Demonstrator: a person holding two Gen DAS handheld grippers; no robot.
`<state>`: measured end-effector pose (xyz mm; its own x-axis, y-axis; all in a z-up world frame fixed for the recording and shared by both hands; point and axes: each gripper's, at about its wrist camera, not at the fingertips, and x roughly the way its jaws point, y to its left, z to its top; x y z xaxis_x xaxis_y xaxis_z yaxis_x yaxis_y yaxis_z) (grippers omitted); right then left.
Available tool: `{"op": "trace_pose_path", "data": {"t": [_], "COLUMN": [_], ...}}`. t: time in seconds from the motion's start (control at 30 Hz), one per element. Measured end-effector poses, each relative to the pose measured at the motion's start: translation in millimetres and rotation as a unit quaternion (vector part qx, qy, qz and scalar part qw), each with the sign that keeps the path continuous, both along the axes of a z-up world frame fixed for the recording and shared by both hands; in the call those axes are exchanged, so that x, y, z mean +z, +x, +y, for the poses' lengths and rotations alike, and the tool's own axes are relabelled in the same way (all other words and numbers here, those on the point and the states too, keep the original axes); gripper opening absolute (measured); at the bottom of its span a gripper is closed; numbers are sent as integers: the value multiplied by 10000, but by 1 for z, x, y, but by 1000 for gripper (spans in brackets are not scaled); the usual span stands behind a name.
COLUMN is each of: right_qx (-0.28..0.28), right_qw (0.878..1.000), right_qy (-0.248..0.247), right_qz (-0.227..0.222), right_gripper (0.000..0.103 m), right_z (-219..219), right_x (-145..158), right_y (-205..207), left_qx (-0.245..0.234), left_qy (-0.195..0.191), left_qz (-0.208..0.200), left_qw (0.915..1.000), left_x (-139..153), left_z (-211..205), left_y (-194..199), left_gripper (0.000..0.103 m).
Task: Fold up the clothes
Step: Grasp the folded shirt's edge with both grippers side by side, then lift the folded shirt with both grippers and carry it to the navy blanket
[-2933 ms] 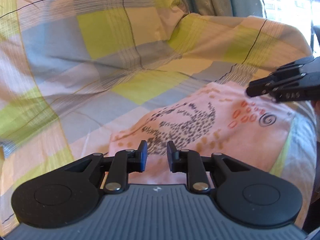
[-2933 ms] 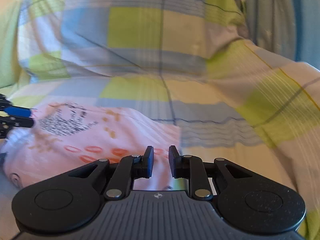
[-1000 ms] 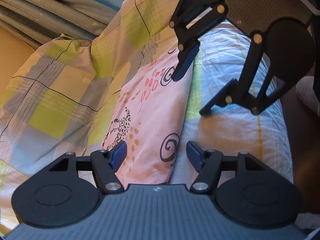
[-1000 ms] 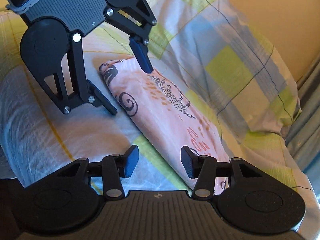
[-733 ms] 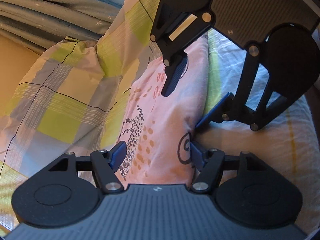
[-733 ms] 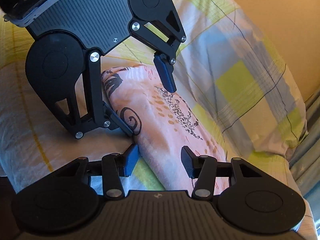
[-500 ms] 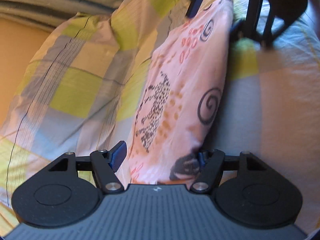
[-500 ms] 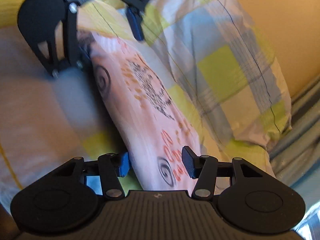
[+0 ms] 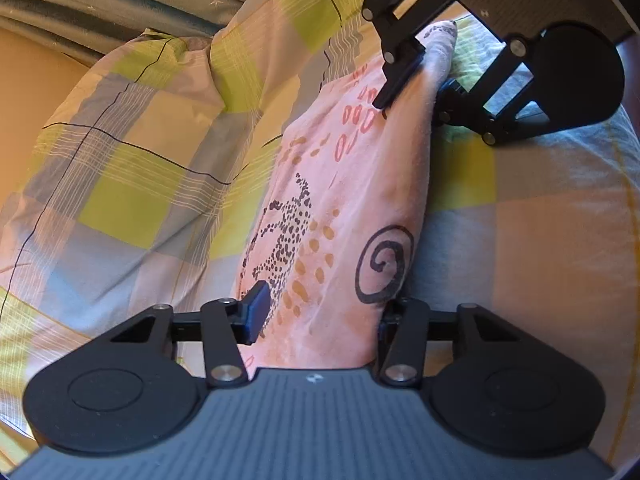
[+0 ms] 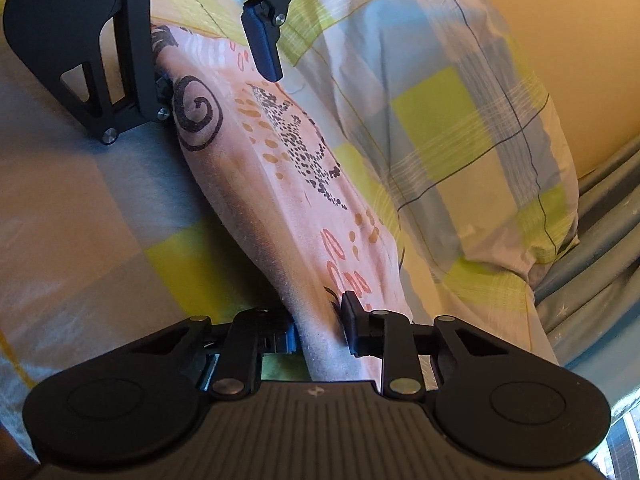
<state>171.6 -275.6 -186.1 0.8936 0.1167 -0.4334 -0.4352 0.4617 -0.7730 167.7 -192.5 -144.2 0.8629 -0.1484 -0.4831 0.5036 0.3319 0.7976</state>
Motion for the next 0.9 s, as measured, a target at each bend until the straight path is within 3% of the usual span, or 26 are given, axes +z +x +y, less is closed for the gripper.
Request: {"op": "trace_pose_path", "data": {"t": [0.43, 0.7, 0.9], "right_qx": [-34, -117, -192], "right_qw": [10000, 9998, 9996], "right_qy": [22, 110, 180], "right_qz": [-55, -71, -55], "right_gripper": [20, 14, 10], "right_z": [1, -1, -2], "right_x": [-4, -1, 2], "right_y": [-2, -5, -5], "left_qx": [28, -36, -86], "left_qy": [-184, -60, 31], "left_qz": [159, 233, 223], "left_qw": [9997, 9997, 9997], "left_x": [-1, -6, -8], "left_z": [3, 2, 4], "left_y": [-1, -3, -3], "left_gripper": [27, 9, 5]}}
